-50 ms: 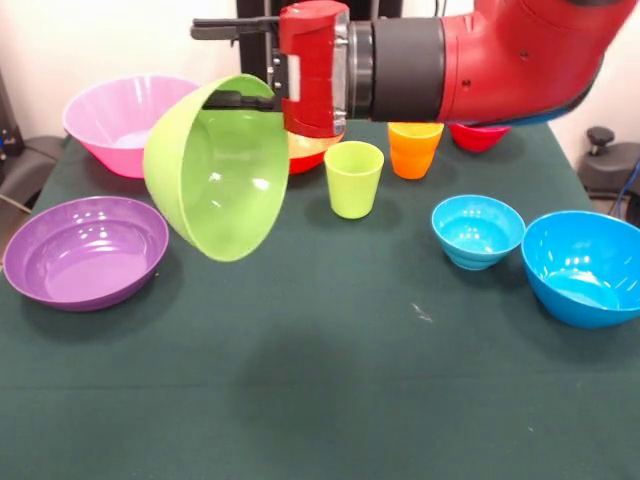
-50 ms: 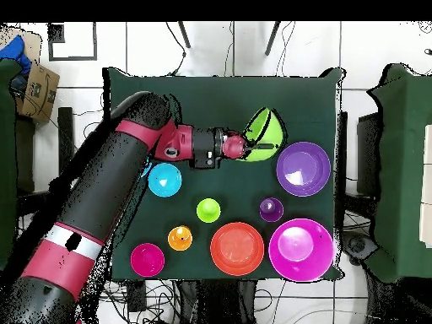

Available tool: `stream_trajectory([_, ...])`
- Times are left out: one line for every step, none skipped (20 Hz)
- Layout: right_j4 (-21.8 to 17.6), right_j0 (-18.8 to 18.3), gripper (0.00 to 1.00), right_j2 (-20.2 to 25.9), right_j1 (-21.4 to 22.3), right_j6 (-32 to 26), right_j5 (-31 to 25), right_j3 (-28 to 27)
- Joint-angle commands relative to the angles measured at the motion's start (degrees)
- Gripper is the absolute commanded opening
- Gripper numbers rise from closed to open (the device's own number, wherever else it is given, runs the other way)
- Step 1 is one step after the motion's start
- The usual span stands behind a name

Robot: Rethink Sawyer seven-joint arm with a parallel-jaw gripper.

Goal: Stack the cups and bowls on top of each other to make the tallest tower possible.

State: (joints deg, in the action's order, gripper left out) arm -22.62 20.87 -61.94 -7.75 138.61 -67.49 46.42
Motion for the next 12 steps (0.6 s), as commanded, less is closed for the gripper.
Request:
stream_trajectory([3.9, -2.6, 1.00, 9.8, 4.8, 4.0, 6.2, 2.9])
stream_trajectory([4.1, -2.8, 1.00, 9.9, 5.0, 3.7, 6.2, 2.8])
stream_trajectory([4.1, -2.9, 1.00, 9.9, 5.1, 3.5, 6.4, 2.9])
stream_trajectory([4.3, -3.1, 1.00, 10.1, 5.3, 3.1, 6.5, 2.8])
stream_trajectory([4.4, -3.1, 1.00, 10.2, 5.3, 3.1, 6.6, 2.8])
stream_trajectory([4.5, -3.2, 1.00, 10.3, 5.3, 3.2, 6.7, 2.8])
stream_trajectory([4.7, -3.3, 1.00, 10.5, 5.2, 3.6, 6.9, 2.8])
stream_trajectory([4.8, -3.4, 1.00, 10.6, 5.2, 3.7, 7.0, 2.9])
stream_trajectory([5.0, -3.5, 1.00, 10.8, 5.1, 3.8, 7.2, 2.9])
stream_trajectory([5.1, -3.6, 1.00, 10.8, 5.1, 3.9, 7.0, 2.8])
stream_trajectory([5.1, -3.6, 1.00, 10.9, 5.2, 3.8, 6.9, 2.8])
stream_trajectory([5.1, -3.6, 1.00, 10.9, 5.2, 3.7, 6.7, 2.7])
